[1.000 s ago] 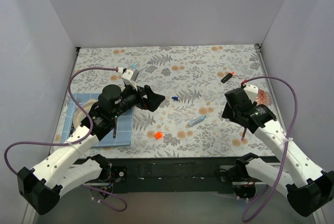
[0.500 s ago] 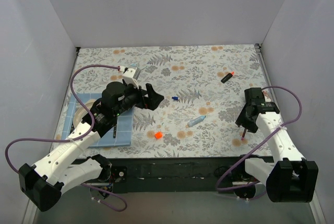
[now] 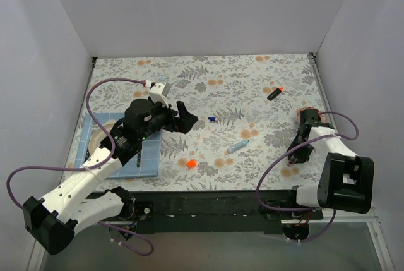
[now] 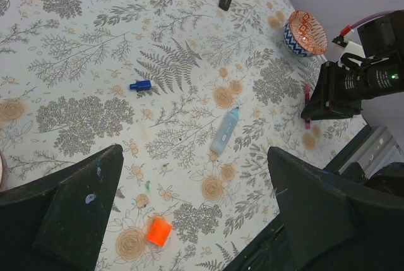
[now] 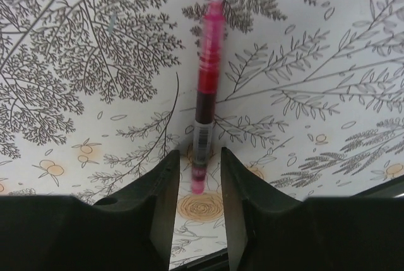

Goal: Insert the pens into the pen caps

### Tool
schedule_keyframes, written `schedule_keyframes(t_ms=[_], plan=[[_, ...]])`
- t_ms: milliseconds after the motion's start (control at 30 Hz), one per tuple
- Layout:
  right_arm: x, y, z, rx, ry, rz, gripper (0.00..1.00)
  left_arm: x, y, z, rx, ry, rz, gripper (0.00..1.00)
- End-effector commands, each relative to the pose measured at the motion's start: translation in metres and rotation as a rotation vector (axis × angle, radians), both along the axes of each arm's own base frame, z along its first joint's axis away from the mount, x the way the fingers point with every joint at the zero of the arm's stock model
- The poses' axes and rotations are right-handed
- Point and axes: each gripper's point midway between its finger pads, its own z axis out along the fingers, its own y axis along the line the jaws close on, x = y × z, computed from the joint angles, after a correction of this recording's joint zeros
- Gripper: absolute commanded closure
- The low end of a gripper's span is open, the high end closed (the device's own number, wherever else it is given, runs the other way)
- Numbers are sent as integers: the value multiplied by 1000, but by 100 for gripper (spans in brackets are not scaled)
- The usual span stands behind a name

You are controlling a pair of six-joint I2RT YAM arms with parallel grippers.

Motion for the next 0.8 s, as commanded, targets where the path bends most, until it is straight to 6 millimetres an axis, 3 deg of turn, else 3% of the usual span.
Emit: schedule_keyframes(t_ms=[0,100,200,267,333,433,600,767], plan=[[7,-3,-15,14,0,30,63,2,2,17,-16,-28,15,2],[6,-4,-20,7,1,34,69,3,2,18,-14,-32,17,2],[7,-5,-21,-1,-22,33,81,4,3,17,-10,-33,24,2],[12,-2,-19,8,-57,45,96,4,4,18,-13,-37,27,2],[15,2,-15,22,-81,60,99,4,3,17,-11,-41,23,2],[24,13,3,31,-154,113,99,4,4,15,-10,-49,23,2],[39,35,50,62,-346,173,99,5,4,8,11,-41,23,2],[65,90,111,175,-585,315,99,12,-18,4,-22,79,-15,8]])
